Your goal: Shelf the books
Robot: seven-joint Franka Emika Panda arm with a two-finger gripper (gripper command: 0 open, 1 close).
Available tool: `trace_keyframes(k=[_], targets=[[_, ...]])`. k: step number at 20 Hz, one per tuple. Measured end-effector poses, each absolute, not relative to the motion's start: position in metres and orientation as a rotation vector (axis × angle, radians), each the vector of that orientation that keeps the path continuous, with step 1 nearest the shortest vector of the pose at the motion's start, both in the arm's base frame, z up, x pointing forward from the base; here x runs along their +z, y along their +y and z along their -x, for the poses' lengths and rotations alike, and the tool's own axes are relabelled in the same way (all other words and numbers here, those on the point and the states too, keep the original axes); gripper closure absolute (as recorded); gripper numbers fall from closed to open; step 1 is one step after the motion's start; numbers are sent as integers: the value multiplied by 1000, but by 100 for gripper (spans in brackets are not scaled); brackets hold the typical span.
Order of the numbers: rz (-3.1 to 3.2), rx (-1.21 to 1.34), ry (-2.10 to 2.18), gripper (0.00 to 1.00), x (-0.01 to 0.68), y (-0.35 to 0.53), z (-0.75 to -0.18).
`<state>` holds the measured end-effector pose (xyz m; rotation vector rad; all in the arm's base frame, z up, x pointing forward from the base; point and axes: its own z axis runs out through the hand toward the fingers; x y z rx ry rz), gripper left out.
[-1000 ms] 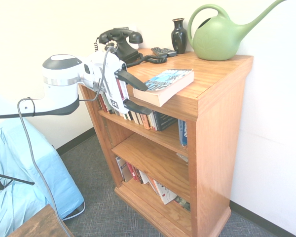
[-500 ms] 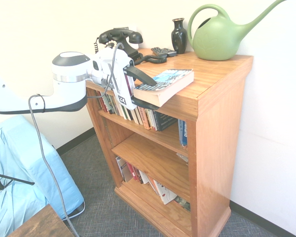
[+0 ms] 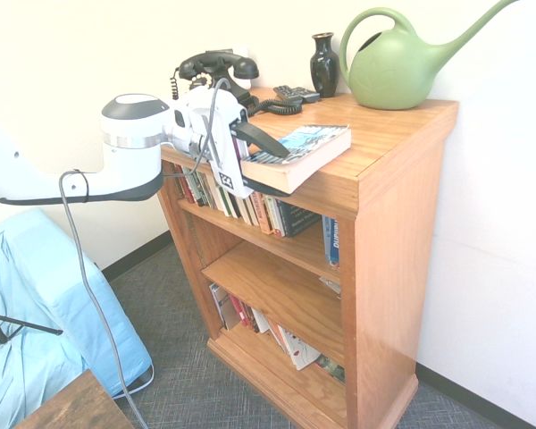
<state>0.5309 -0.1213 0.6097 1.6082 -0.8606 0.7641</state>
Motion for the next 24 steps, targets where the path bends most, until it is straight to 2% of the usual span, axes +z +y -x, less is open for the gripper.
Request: trace_keyframes(k=[17, 24], targets=[[-1623, 760, -888, 100, 605, -124, -532], [-1776, 834, -1013, 100, 623, -89, -480]])
